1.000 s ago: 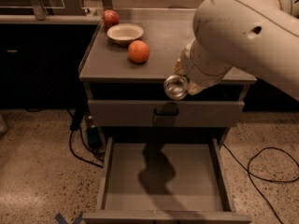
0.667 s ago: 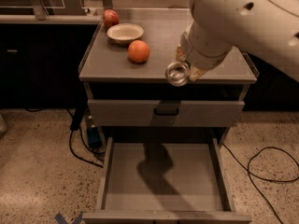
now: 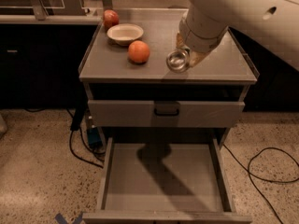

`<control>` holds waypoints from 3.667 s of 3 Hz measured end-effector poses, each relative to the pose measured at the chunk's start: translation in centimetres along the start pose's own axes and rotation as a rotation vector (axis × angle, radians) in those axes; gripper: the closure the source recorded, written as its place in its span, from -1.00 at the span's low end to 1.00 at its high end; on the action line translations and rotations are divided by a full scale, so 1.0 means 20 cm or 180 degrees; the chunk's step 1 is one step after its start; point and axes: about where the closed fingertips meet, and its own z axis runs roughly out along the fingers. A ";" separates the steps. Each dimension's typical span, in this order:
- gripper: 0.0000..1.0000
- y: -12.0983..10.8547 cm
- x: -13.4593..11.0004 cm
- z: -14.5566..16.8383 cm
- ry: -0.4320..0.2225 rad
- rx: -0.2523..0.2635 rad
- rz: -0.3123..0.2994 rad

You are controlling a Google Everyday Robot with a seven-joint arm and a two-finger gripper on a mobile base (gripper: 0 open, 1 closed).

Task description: Pick green can from middle drawer and place on counter

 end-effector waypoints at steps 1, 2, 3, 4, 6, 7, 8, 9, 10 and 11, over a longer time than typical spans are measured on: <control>1.00 -0.10 0.19 0.29 -0.0002 -0.0107 0.0146; 1.00 -0.10 0.19 0.29 -0.0001 -0.0106 0.0145; 1.00 -0.13 0.20 0.32 0.0049 -0.0079 0.0091; 1.00 -0.18 0.25 0.40 0.0123 -0.0025 0.0009; 1.00 -0.18 0.24 0.56 -0.0099 -0.0195 -0.0109; 1.00 -0.18 0.24 0.56 -0.0108 -0.0199 -0.0108; 0.64 -0.18 0.24 0.56 -0.0108 -0.0199 -0.0108; 0.18 -0.18 0.24 0.56 -0.0108 -0.0200 -0.0108; -0.29 -0.18 0.24 0.56 -0.0108 -0.0200 -0.0108; -0.79 -0.18 0.24 0.56 -0.0108 -0.0200 -0.0108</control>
Offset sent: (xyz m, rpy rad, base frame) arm 0.1003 -0.0319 -0.0395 0.0198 0.0262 -0.0854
